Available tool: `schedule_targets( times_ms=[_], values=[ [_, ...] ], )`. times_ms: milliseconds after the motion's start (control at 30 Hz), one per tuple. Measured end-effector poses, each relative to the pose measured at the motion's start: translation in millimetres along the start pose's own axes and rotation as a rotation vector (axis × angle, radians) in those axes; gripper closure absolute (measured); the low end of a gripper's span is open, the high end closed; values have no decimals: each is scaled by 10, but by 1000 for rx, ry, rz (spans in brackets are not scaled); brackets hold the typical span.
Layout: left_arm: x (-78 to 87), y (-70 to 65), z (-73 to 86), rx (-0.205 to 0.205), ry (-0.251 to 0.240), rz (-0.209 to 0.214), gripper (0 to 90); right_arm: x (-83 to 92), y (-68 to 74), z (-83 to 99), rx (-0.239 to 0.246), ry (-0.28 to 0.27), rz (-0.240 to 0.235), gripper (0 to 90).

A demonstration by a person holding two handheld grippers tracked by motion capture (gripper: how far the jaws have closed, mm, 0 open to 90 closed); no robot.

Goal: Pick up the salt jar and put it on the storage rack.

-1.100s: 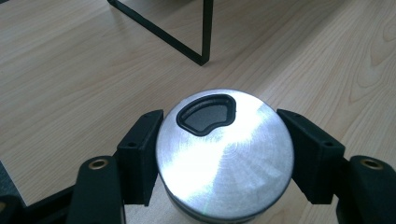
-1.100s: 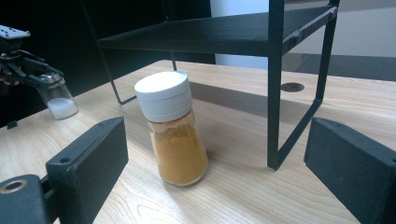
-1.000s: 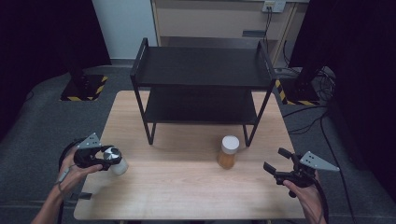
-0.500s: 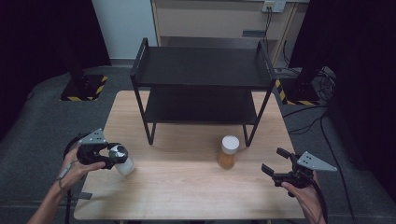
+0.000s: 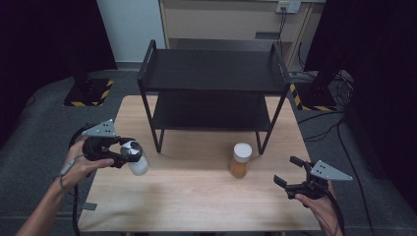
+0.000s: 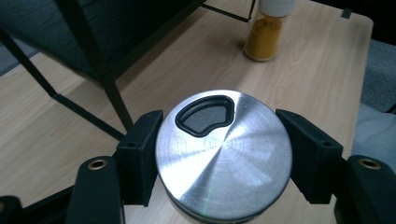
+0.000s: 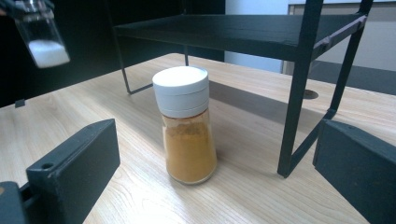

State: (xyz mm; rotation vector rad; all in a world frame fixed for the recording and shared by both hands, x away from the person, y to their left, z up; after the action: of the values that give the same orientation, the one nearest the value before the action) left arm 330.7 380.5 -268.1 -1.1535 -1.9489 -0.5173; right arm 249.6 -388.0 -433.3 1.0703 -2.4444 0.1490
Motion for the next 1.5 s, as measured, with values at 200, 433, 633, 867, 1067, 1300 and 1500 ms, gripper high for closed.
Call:
schedule_targets(
  times_ms=[200,433,633,867,1067,1300,1500],
  values=[
    [164,-18,-298,-21,10,23,335,-13,-2,-8,7,4,-9,10],
    [368,-25,-697,-41,15,53,336,-14,-4,-4,2,4,-10,10],
    [484,-29,-1049,-78,21,80,335,-9,-12,-1,3,-1,-15,10],
    [529,-46,-1441,-148,33,110,335,-5,-21,6,1,-5,-18,9],
    [483,-65,-1723,-207,49,138,335,-6,-17,7,1,-6,-17,10],
    [514,-77,-1988,-232,60,139,336,-12,-27,13,-7,-8,-19,10],
    [655,-65,-2205,-243,48,131,336,-30,-56,25,-15,-10,-24,10]
  ],
)
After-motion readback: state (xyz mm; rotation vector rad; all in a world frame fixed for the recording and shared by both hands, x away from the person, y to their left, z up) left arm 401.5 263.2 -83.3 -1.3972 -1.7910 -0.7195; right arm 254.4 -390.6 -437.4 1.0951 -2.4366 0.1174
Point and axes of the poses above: each handheld gripper's, and its own axes: x roughly backward along the jaws, z roughly out of its underside, y roughly to its left, the point moved 2 cm from there along -x, roughly forward along the jaws, and after that the axes turned 15 degrees about y, right-handed, at the moved point
